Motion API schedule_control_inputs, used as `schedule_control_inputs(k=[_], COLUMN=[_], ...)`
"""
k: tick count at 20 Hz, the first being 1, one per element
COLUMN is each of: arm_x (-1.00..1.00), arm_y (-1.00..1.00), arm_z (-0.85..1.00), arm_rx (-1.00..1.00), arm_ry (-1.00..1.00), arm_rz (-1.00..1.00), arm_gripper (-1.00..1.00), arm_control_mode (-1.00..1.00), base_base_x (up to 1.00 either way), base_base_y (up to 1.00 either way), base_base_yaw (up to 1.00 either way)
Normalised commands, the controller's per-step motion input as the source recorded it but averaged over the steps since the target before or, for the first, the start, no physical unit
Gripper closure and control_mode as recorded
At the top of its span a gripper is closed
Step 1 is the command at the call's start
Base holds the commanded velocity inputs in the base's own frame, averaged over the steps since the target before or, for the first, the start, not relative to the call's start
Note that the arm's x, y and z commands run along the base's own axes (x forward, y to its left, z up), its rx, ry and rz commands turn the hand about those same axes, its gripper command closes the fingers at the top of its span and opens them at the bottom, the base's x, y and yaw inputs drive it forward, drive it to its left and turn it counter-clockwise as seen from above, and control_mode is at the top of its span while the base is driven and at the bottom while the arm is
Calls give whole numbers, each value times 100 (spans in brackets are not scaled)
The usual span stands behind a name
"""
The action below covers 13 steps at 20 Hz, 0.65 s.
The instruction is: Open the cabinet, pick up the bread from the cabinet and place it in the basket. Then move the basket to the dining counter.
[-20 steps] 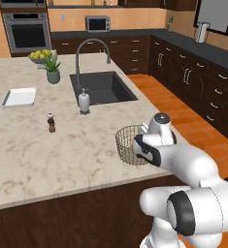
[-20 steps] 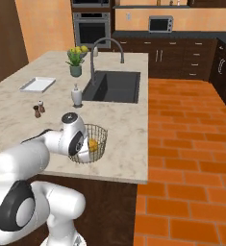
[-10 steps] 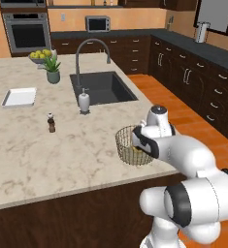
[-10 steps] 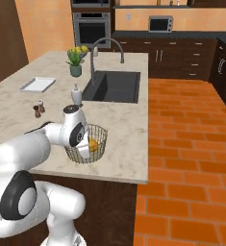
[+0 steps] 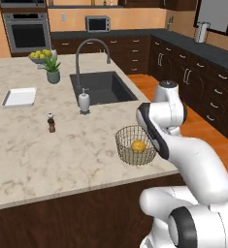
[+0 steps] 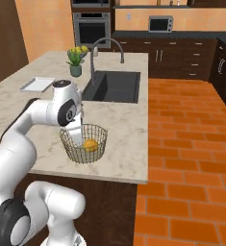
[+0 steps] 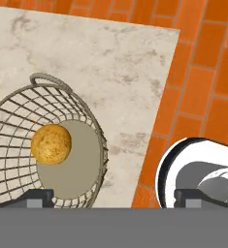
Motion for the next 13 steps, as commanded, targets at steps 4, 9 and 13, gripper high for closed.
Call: schedule_control_inputs(k=[4, 9, 13], arm_x=[-84, -96, -98], arm_y=[0, 8, 47], arm_z=[100, 58, 26], arm_rx=[0, 0, -14], arm_ry=[-4, -12, -15], arm_rz=[23, 43, 51], arm_gripper=[-100, -100, -100], arm_control_mode=[-100, -100, -100], base_base_x=[0, 0, 0], base_base_y=[0, 0, 0], base_base_yaw=[0, 0, 0])
